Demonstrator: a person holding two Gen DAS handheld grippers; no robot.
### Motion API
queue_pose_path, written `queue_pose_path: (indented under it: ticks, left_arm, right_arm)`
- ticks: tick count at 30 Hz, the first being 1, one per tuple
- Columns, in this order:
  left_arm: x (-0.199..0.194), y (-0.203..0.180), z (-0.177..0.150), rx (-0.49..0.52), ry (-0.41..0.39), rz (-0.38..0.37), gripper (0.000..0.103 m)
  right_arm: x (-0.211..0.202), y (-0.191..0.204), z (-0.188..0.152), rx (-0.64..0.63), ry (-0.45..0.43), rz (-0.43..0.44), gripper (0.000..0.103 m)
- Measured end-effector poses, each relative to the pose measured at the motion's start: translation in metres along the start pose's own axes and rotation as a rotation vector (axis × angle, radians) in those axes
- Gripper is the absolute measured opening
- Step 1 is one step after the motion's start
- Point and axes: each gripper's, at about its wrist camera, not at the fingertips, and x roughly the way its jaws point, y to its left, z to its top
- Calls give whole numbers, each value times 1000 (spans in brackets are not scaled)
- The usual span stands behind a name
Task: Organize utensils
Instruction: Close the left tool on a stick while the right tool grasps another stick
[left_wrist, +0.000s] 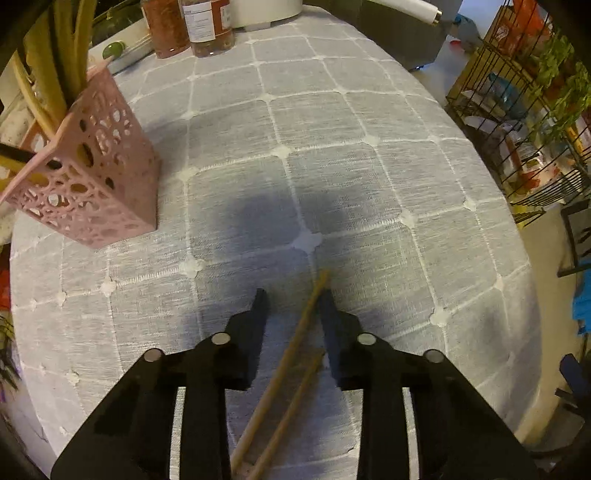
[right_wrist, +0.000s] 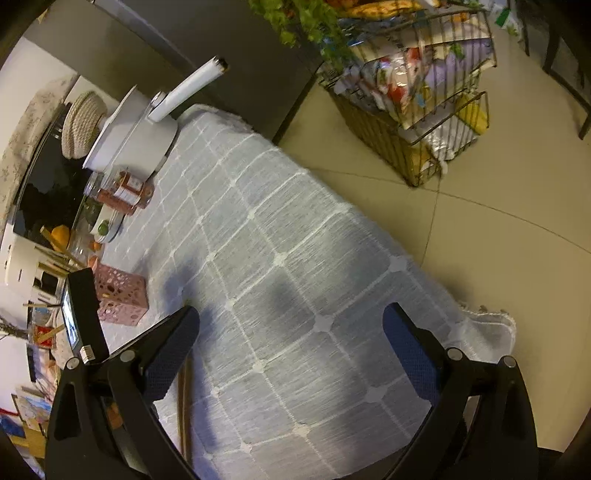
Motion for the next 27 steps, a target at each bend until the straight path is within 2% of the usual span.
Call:
queue_pose_path:
  ticks: [1,5,9,15,18,23,25,27]
  left_arm:
    - [-1,3,-2,6,2,20,10]
    - [-8,23,-13,-8,-23,24,8]
    - [-30,47,-26,-45,-80,26,5]
    - [-64,75,-51,-80,-133,9,5]
    - [-88,86,-64,-88,-185,11,5]
    - [-121,91,-77,-76,-286,64,5]
    - [-129,93,-79,-81,-313,81,5]
    - [-134,96,-81,-80,-334,98,5]
  right_arm:
    - [2,5,-2,-13,8,3,97]
    - [8,23,-11,-57,32,6,97]
    - [20,45,-22,-110,65,0,97]
    - [38,82,-45,-207,92,-40,97]
    - [51,100,-56,-257,122,-68,97]
    - [85,134,-74,-349,180,-133,97]
    - [98,145,-82,-383,203,-168,92]
    - [111,152,-95,-423,240,-209,81]
